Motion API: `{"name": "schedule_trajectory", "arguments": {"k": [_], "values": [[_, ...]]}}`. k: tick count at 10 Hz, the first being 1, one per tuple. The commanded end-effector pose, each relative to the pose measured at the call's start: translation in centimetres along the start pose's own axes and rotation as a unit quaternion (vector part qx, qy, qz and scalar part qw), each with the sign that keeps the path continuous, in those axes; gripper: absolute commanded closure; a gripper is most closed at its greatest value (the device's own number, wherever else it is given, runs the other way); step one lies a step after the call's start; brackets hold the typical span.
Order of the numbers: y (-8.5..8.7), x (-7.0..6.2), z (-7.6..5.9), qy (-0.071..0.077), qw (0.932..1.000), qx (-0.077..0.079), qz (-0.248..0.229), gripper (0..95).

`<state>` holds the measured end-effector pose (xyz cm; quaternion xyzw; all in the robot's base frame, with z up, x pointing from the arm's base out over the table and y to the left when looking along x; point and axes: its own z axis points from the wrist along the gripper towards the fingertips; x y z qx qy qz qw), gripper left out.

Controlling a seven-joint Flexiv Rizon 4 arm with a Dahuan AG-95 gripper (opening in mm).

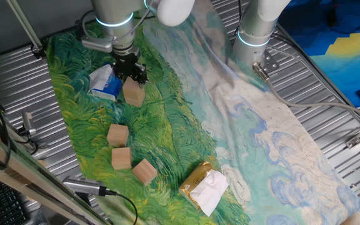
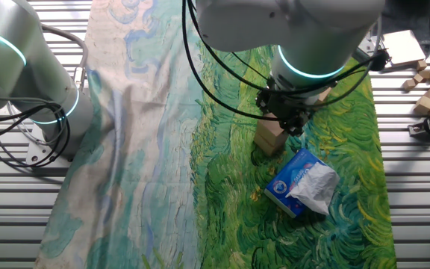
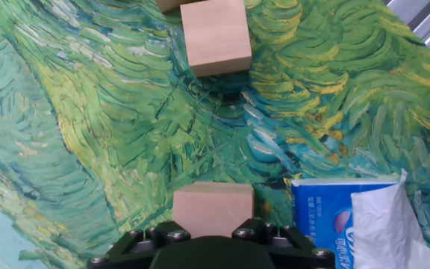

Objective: Stack the blocks in a vertical line of five

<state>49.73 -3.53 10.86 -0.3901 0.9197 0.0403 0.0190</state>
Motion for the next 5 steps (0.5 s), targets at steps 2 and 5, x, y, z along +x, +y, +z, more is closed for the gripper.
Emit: {"name": "schedule_trajectory", "arguments": {"k": [2,5], "values": [[-0.10,0.38,-0.04,0.000,1.0000,0.001,-0.006,95.0],[-0.13,0.40,0.09,-0.001,1.0000,-0.002,-0.003,95.0]]}}
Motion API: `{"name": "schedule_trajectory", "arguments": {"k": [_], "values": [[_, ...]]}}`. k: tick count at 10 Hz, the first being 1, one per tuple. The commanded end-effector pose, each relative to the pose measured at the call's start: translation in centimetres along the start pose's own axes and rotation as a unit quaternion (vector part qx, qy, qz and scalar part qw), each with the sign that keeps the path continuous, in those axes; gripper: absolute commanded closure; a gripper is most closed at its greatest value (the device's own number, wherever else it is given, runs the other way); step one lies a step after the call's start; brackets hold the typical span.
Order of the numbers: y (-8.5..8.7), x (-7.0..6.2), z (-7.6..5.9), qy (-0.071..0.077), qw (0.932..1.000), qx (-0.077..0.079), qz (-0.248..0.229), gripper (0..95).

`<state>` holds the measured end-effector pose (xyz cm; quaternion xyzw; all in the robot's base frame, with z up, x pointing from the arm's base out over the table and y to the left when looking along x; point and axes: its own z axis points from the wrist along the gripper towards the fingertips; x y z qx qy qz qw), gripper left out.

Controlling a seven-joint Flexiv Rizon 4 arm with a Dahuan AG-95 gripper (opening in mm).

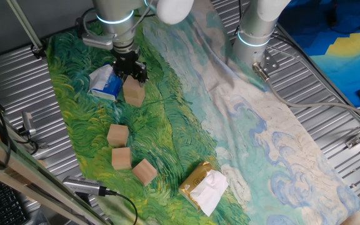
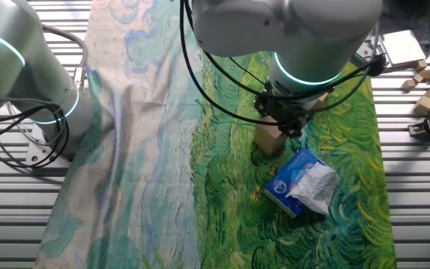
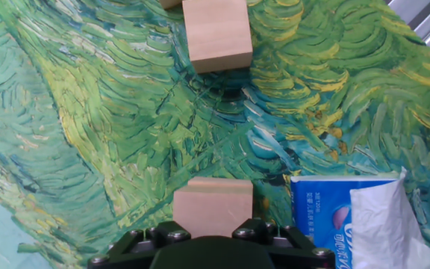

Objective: Stack the blocks in a vertical line of five

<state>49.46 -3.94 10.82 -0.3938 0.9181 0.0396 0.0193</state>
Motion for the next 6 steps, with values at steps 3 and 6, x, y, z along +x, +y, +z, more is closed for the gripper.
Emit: {"name": "schedule_trajectory", "arguments": {"k": [3,6], "values": [[-0.04,-0.09,0.02,-0.008,0.9999,-0.010,0.004,95.0],[-0.04,-0.09,0.02,-0.009,0.9999,-0.012,0.006,95.0]]}}
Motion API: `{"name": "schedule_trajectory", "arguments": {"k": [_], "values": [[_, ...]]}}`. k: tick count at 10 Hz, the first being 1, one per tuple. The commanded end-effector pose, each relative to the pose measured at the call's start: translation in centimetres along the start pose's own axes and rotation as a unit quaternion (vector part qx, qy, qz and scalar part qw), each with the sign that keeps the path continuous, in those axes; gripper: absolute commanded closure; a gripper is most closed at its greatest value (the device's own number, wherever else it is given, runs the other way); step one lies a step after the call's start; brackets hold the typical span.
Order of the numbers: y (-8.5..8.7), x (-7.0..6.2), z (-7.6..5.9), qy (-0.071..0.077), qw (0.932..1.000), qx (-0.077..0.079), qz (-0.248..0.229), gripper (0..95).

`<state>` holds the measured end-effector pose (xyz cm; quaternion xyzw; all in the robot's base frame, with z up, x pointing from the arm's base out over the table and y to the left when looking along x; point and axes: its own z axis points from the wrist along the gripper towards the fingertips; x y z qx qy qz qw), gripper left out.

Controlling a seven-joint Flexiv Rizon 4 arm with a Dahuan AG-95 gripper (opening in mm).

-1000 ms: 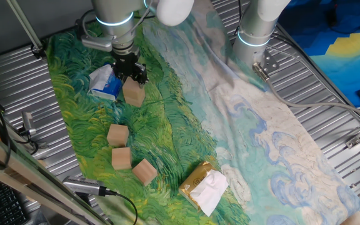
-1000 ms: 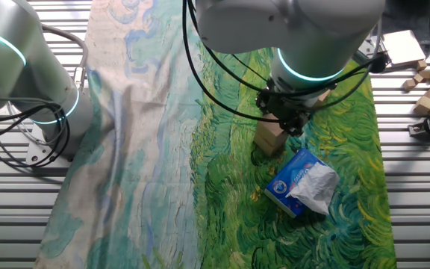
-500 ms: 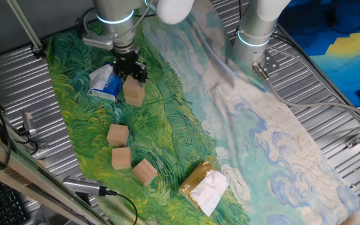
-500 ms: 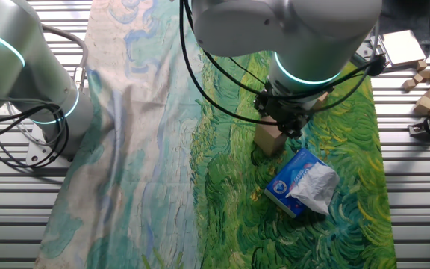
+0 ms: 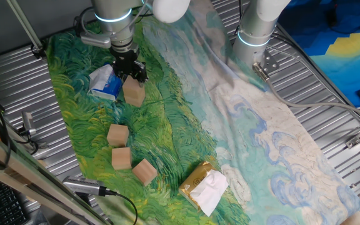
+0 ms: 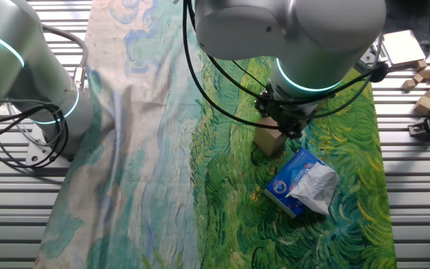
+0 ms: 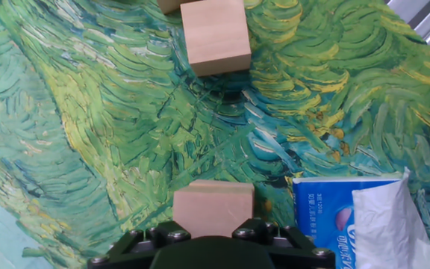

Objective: Stack the blocks in a vertical line of five

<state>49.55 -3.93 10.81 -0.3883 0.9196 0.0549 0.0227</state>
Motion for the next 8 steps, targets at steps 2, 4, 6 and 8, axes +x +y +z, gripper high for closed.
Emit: {"name": "schedule_trajectory", "arguments": {"k": [2,4,6,8], "values": [[0.01,-0.03,0.04,0.000,1.0000,0.000,0.002,95.0],[0.01,-0.03,0.05,-0.001,1.0000,0.001,-0.003,95.0],[0.01,-0.03,0.07,0.001,0.9999,0.004,-0.010,95.0],[0.01,-0.03,0.07,0.003,0.9999,0.004,-0.010,76.0]]}}
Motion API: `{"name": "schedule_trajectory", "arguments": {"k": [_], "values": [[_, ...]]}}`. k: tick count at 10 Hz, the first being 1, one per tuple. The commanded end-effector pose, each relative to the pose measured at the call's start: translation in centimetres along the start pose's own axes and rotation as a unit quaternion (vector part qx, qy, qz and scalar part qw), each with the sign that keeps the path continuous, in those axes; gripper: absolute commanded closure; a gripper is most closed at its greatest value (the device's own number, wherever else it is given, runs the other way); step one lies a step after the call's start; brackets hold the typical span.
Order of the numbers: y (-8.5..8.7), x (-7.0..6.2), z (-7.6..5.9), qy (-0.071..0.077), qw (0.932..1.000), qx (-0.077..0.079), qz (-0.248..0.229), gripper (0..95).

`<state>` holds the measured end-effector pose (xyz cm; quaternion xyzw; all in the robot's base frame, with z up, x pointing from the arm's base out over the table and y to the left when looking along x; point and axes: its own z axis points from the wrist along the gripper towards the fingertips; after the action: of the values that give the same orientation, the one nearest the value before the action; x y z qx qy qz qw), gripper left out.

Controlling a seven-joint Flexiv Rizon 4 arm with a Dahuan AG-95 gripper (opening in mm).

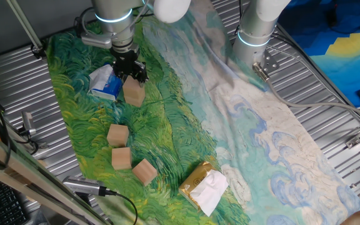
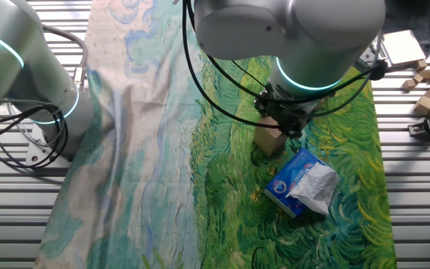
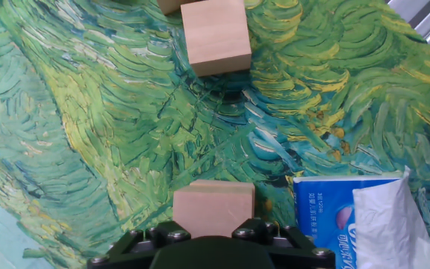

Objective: Stack the blocks in a vertical line of five

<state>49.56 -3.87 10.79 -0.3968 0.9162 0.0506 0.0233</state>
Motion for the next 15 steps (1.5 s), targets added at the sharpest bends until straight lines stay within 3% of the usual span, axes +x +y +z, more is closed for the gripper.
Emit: {"name": "schedule_trajectory", "arguments": {"k": [1,3,4,13,14,15], "values": [[-0.01,0.01,0.04,0.002,1.0000,0.001,-0.002,76.0],[-0.02,0.01,0.04,0.005,1.0000,0.002,-0.004,76.0],[-0.02,0.01,0.04,0.006,1.0000,0.001,-0.004,57.0],[-0.14,-0.07,-0.02,0.013,0.9999,0.000,-0.011,57.0],[-0.15,-0.08,-0.01,0.013,0.9999,0.000,-0.011,38.0],[-0.16,-0.09,0.01,0.013,0.9999,-0.001,-0.010,38.0]]}}
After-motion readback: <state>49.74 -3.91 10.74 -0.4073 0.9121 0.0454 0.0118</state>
